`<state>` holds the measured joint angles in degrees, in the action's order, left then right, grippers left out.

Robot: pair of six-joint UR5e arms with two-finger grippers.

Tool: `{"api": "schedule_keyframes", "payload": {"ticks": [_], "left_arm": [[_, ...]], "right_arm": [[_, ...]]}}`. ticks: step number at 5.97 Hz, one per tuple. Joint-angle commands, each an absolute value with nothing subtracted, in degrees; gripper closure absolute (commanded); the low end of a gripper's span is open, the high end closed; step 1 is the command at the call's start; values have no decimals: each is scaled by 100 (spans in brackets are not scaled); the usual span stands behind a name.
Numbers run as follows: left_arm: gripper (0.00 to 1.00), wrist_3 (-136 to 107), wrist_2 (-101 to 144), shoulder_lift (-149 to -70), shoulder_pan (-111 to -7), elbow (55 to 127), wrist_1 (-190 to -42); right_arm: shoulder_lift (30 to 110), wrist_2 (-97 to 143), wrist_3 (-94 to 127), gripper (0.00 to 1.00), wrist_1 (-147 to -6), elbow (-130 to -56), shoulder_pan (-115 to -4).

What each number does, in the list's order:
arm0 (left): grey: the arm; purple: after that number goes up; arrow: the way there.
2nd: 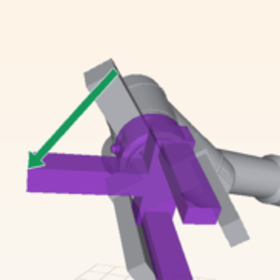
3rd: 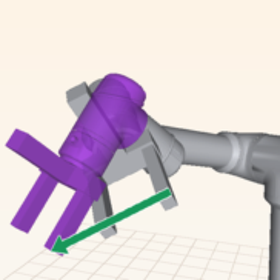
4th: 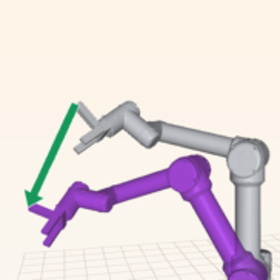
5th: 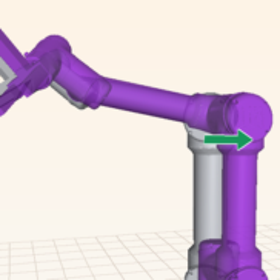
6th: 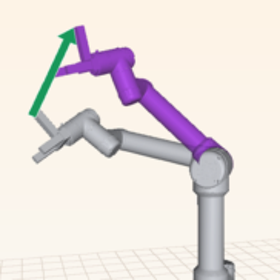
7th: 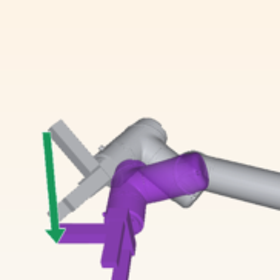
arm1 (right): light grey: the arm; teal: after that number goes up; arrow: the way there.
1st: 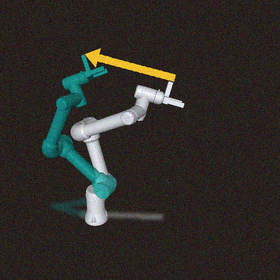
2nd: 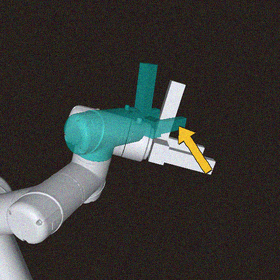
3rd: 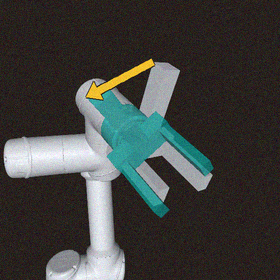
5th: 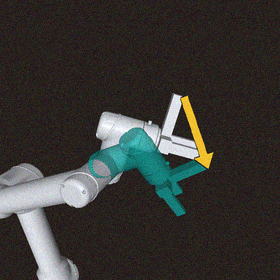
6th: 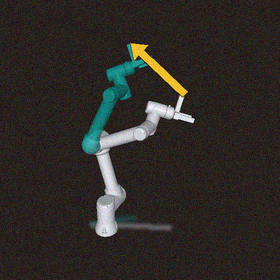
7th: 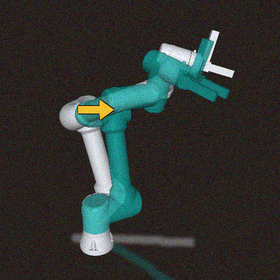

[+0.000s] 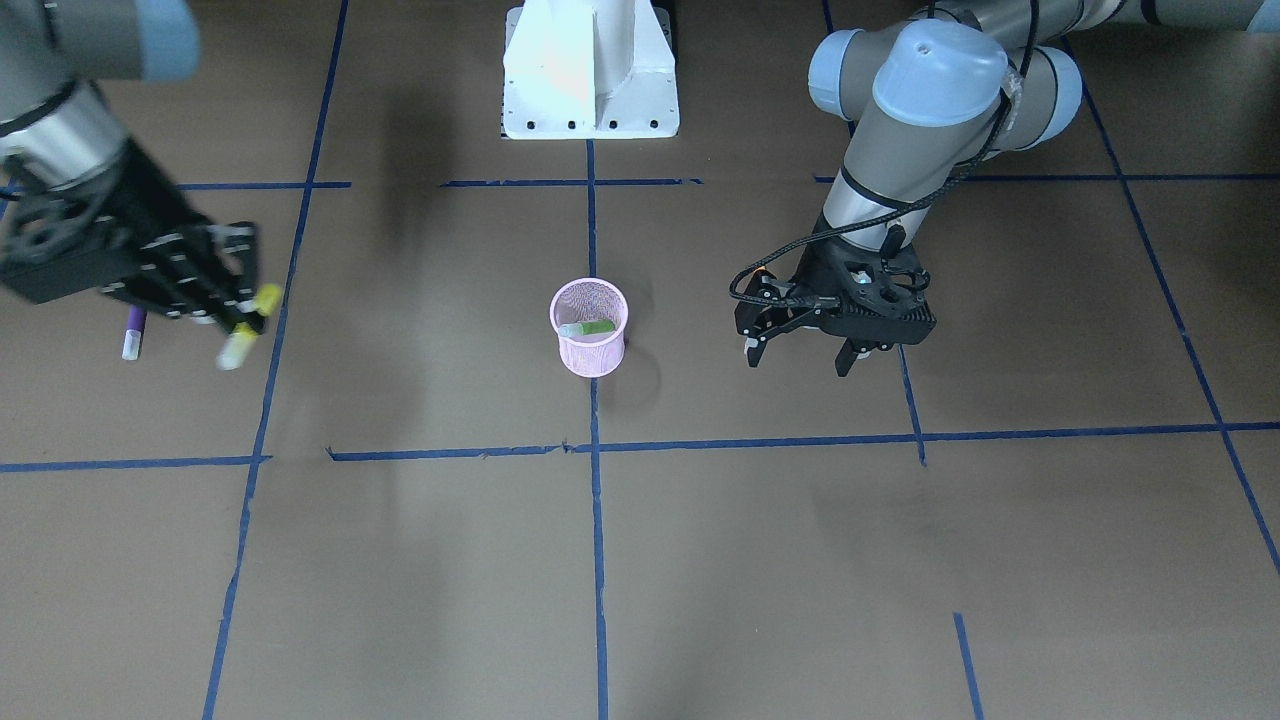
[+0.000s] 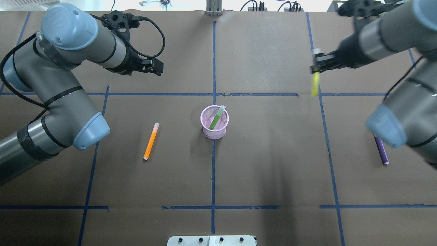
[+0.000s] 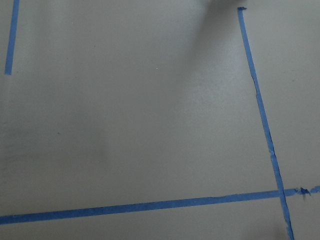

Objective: Collect pens into pen holder
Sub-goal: 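Carry the yellow highlighter with the right gripper over the pink cup and release it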

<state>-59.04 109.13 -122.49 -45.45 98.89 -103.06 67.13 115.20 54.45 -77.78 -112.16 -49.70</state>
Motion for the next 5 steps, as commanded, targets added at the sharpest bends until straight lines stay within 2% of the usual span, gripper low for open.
{"api": "schedule_keyframes", "payload": {"ticks": [1,5], "left_arm": [[0,-5933,10907,-12226,-4526,9870,-10327],[0,-5933,10898,-12226,-4518,9888,-10318]], "right_arm": [[5857,9643,6476,100,-7813,-11189,-3531],[5073,8116,5858,100,-7840,-10434,-2735]]}}
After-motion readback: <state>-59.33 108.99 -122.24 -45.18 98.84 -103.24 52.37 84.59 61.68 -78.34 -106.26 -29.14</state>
